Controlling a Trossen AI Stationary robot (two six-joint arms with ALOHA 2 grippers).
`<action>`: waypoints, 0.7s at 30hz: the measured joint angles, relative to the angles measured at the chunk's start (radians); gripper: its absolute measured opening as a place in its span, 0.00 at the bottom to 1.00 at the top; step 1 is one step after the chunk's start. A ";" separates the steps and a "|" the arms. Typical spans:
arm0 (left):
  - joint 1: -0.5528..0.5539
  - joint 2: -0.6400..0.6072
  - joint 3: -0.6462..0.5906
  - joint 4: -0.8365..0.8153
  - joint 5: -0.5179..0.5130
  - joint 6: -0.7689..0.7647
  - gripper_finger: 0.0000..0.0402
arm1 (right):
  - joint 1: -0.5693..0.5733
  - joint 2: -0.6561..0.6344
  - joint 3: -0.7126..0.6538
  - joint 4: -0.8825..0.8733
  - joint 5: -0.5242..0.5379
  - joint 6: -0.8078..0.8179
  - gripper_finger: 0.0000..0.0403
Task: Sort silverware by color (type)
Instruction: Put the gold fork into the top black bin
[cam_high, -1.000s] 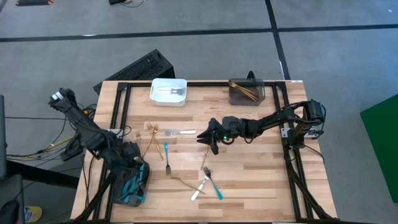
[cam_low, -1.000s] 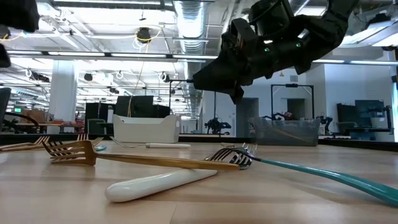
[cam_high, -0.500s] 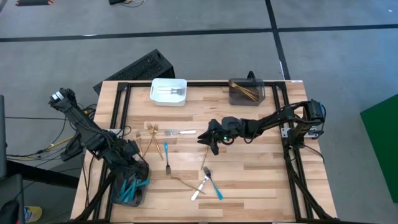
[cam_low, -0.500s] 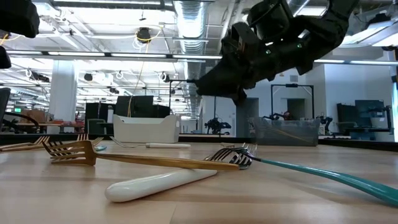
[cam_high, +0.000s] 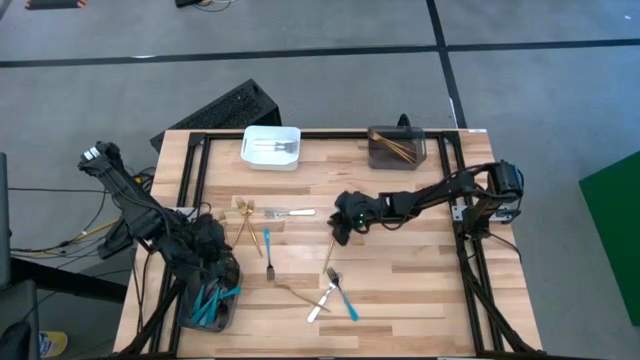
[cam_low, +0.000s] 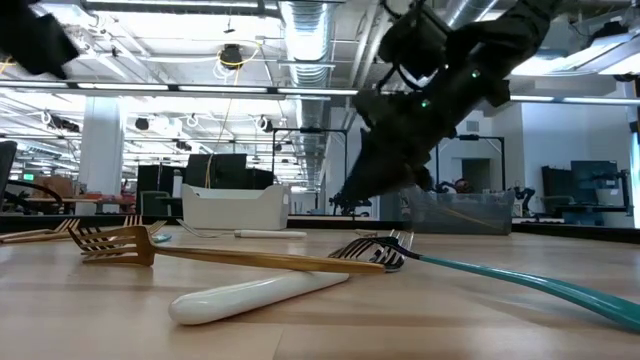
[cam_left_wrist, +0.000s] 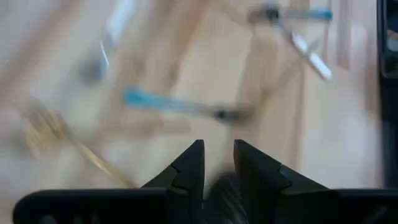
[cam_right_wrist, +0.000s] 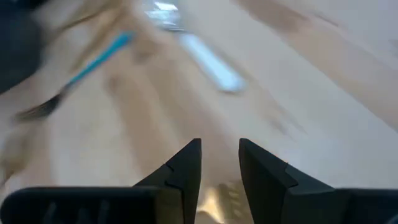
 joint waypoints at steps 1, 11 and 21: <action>0.000 0.000 0.000 0.012 -0.058 0.061 0.18 | -0.004 0.000 0.006 -0.037 0.023 0.052 0.33; 0.002 0.001 -0.114 0.170 -0.573 0.173 0.18 | 0.053 0.000 0.014 -0.211 0.136 0.291 0.29; 0.004 0.001 -0.273 0.283 -0.951 0.063 0.18 | 0.072 -0.001 0.014 -0.095 0.099 0.367 0.29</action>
